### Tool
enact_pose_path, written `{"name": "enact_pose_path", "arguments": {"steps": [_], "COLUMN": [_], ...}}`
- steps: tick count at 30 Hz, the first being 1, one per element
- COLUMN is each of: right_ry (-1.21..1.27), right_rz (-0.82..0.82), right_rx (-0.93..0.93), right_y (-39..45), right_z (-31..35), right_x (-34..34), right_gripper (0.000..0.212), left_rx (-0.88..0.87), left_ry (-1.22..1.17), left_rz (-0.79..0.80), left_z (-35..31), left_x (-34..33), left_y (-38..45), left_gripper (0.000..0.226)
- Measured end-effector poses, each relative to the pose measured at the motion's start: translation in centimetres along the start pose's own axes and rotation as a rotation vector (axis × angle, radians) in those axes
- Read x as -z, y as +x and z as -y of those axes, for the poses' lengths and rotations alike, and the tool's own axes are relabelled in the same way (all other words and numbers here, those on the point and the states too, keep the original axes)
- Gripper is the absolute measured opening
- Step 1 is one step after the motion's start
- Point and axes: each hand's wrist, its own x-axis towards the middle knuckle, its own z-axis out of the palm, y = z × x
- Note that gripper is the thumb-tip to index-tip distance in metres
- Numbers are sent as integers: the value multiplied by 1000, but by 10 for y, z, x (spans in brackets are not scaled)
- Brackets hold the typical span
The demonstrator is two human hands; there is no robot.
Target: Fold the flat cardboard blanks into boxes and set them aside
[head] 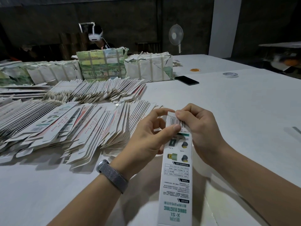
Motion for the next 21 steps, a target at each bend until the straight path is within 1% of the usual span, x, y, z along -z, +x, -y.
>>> {"name": "enact_pose_path", "arguments": {"steps": [10, 14, 18, 21], "right_ry": [55, 78, 73, 69], "right_rz": [16, 58, 66, 82], "right_rx": [-47, -67, -66, -55], "right_y": [1, 1, 0, 0], "right_z": [6, 8, 8, 6], "right_x": [0, 1, 2, 2], "right_gripper": [28, 17, 28, 28], "left_rx": [-27, -35, -52, -58], "left_ry": [-10, -14, -16, 12], "left_rz": [10, 2, -18, -49], "left_z": [0, 1, 2, 1], "left_x": [2, 3, 3, 3], "left_y": [1, 1, 1, 1], "left_gripper": [41, 36, 32, 30]}}
